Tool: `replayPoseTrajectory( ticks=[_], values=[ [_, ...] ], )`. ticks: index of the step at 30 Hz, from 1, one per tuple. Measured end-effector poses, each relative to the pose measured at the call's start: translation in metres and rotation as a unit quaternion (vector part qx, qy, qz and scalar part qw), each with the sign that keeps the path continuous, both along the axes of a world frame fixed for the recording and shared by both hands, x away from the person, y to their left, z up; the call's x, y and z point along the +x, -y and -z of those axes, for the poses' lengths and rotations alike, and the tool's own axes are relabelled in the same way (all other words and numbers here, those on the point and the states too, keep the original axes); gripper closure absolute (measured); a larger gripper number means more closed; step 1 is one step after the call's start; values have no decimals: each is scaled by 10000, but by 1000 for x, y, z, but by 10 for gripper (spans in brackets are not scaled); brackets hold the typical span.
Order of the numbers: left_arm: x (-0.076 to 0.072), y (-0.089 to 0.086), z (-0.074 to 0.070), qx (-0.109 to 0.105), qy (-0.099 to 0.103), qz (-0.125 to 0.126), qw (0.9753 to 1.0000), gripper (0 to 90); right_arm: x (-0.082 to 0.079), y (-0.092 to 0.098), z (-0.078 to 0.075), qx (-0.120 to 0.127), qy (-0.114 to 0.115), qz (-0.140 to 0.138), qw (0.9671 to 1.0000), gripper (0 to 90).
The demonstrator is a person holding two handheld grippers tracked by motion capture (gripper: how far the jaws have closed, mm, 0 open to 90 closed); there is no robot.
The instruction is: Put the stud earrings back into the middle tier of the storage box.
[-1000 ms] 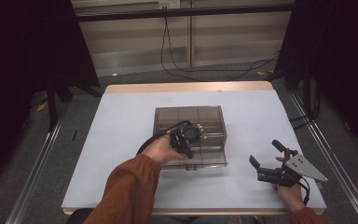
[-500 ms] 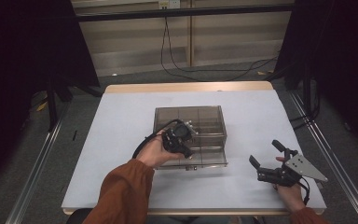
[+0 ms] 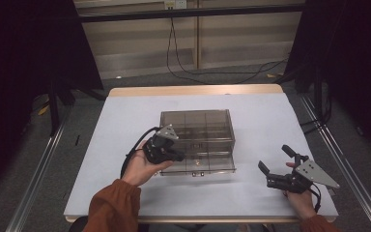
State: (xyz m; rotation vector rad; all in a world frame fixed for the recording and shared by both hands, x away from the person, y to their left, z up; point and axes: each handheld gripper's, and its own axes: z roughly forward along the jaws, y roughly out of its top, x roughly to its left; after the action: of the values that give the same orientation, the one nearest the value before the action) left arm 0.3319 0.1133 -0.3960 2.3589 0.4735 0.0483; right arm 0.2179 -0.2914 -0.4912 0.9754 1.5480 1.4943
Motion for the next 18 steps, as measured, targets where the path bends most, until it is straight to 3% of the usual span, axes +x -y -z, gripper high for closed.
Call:
replayPoseTrajectory(
  ticks=[4,5,7,9,10,13,15,18],
  values=[
    [-4,-16,-2,-202,41,-157,9997,831,0,0,0,-1,0,3,10000,0],
    [-5,-24,-1,-346,-31,-302,9989,832,0,0,0,-1,1,3,10000,0],
    [-8,-33,1,-397,-41,-453,9982,840,0,0,0,-4,2,4,10000,0],
    [-9,-39,2,-494,-64,-457,9977,819,0,0,0,-4,2,4,10000,0],
    [-10,-45,4,-640,-111,-515,9966,819,0,0,0,-3,0,5,10000,0],
    [-12,-56,7,-618,-104,-610,9962,796,0,0,0,4,-12,6,10000,0],
    [-14,-66,7,-631,-39,-712,9955,686,0,-1,0,28,-15,-9,10000,0],
    [-14,-75,7,-639,-66,-802,9947,653,0,0,0,6,-5,-1,10000,0]
  ],
)
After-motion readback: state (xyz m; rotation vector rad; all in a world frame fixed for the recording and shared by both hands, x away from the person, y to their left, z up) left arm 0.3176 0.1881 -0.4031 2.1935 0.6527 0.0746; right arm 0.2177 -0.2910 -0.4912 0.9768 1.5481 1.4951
